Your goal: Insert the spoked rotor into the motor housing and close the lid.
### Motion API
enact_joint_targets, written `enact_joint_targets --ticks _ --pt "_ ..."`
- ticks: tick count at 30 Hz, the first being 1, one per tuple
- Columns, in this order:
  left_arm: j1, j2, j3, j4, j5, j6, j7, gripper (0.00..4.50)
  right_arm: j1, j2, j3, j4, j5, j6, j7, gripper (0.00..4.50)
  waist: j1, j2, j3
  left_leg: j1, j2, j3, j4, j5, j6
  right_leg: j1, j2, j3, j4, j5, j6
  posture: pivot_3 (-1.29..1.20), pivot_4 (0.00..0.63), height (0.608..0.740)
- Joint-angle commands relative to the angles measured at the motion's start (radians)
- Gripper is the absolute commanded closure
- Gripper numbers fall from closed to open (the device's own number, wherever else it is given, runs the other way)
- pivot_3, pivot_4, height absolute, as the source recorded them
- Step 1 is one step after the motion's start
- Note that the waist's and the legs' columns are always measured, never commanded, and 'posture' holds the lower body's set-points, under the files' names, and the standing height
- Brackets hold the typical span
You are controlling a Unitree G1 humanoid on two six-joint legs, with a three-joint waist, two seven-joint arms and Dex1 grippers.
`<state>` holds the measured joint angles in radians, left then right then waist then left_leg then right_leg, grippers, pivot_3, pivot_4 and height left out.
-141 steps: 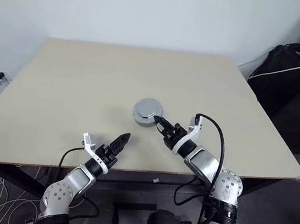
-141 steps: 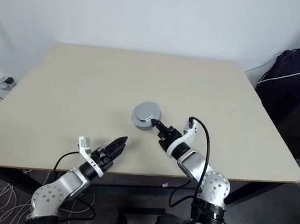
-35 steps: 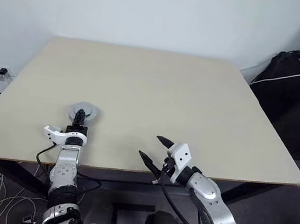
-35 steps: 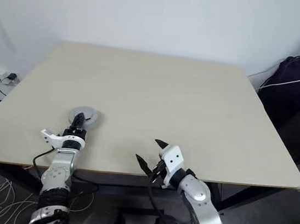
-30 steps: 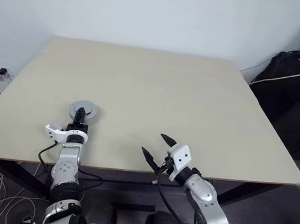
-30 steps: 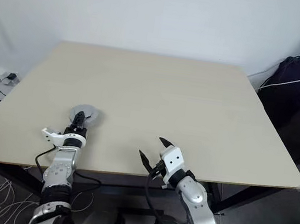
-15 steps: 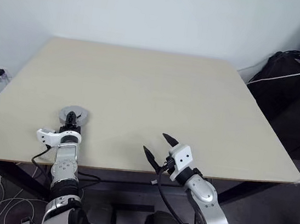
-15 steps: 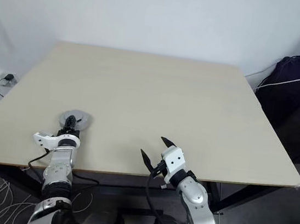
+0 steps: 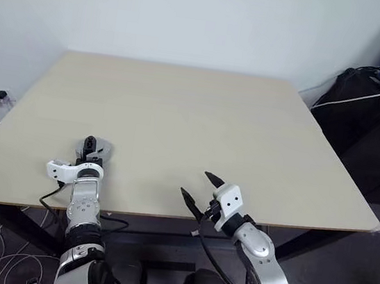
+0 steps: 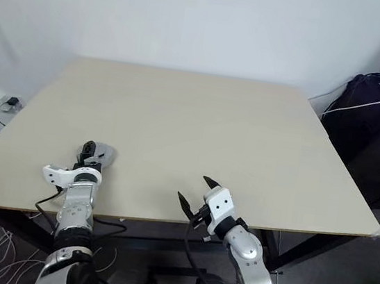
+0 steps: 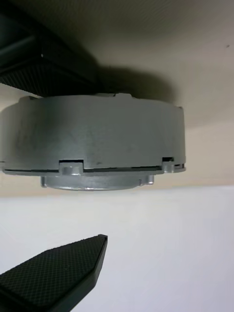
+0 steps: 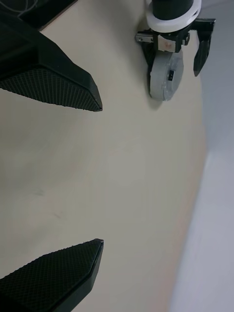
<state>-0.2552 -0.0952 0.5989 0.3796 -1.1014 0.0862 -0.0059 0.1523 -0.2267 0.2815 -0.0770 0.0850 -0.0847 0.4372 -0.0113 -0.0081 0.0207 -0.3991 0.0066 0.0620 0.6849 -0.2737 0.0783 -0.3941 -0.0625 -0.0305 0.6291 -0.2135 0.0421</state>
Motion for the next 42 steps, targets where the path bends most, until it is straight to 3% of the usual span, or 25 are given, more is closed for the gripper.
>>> enact_joint_targets --ticks 1,8,15,20,24,29,36,42 --pt "0.081 -0.091 -0.057 -0.12 0.023 0.049 0.031 0.03 -0.004 0.008 -0.019 -0.03 0.013 -0.001 0.001 0.0 0.0 0.0 0.0 0.0 0.0 0.0 0.0 0.0 0.0 0.0 0.0 0.0 0.0 0.0 0.0 0.0 0.0 0.74" --pt "0.307 -0.12 -0.189 -0.337 0.011 0.207 0.08 0.03 -0.002 0.014 -0.019 -0.029 0.013 0.01 0.004 0.0 -0.001 0.005 -0.003 0.0 0.0 0.001 -0.002 -0.001 -0.002 -0.002 -0.005 0.002 0.0 -0.001 -0.002 0.0 0.0 0.74" --pt "0.478 -0.078 -0.308 -0.505 -0.026 0.359 0.083 0.03 0.003 0.021 -0.022 -0.038 0.02 0.036 0.01 0.0 0.001 0.011 -0.007 0.001 0.0 0.001 -0.002 -0.002 -0.001 -0.001 -0.008 0.002 0.0 -0.001 -0.001 0.0 0.0 0.74" --pt "0.492 0.066 -0.499 -0.617 0.256 0.293 -0.062 0.03 0.035 0.039 -0.048 -0.046 0.005 0.012 -0.038 0.0 0.003 0.012 -0.006 -0.001 0.0 0.001 -0.003 -0.002 -0.001 -0.003 -0.008 0.002 0.0 -0.001 -0.001 0.0 0.0 0.74" --pt "0.443 0.138 -0.619 -0.578 0.561 0.091 -0.152 0.03 0.062 0.04 -0.065 -0.049 -0.015 -0.012 -0.071 0.0 0.0 0.013 -0.006 -0.002 0.0 0.001 -0.004 -0.002 -0.001 -0.005 -0.007 0.002 0.0 -0.001 -0.001 0.0 0.0 0.74" --pt "0.404 0.208 -0.731 -0.444 0.931 -0.213 -0.15 0.03 0.102 0.052 -0.092 -0.044 -0.072 -0.048 -0.156 0.0 0.001 0.019 -0.01 -0.002 0.001 0.002 -0.008 -0.001 -0.002 -0.009 -0.007 0.005 0.0 -0.002 -0.004 0.0 0.0 0.74" --pt "0.418 0.229 -0.776 -0.341 1.06 -0.388 -0.196 0.03 0.148 0.052 -0.107 -0.036 -0.111 -0.145 -0.2 0.0 0.005 0.021 -0.012 -0.011 0.001 0.004 -0.011 -0.001 -0.003 -0.019 -0.007 0.007 0.0 -0.003 -0.005 0.0 0.0 0.74" --pt "0.445 0.247 -0.804 -0.356 1.006 -0.348 -0.326 0.03 0.16 0.019 -0.097 -0.044 -0.069 -0.128 -0.127 0.0 0.003 0.022 -0.013 -0.011 0.001 0.004 -0.01 -0.001 -0.002 -0.019 -0.007 0.007 0.0 -0.003 -0.005 0.0 0.0 0.74"
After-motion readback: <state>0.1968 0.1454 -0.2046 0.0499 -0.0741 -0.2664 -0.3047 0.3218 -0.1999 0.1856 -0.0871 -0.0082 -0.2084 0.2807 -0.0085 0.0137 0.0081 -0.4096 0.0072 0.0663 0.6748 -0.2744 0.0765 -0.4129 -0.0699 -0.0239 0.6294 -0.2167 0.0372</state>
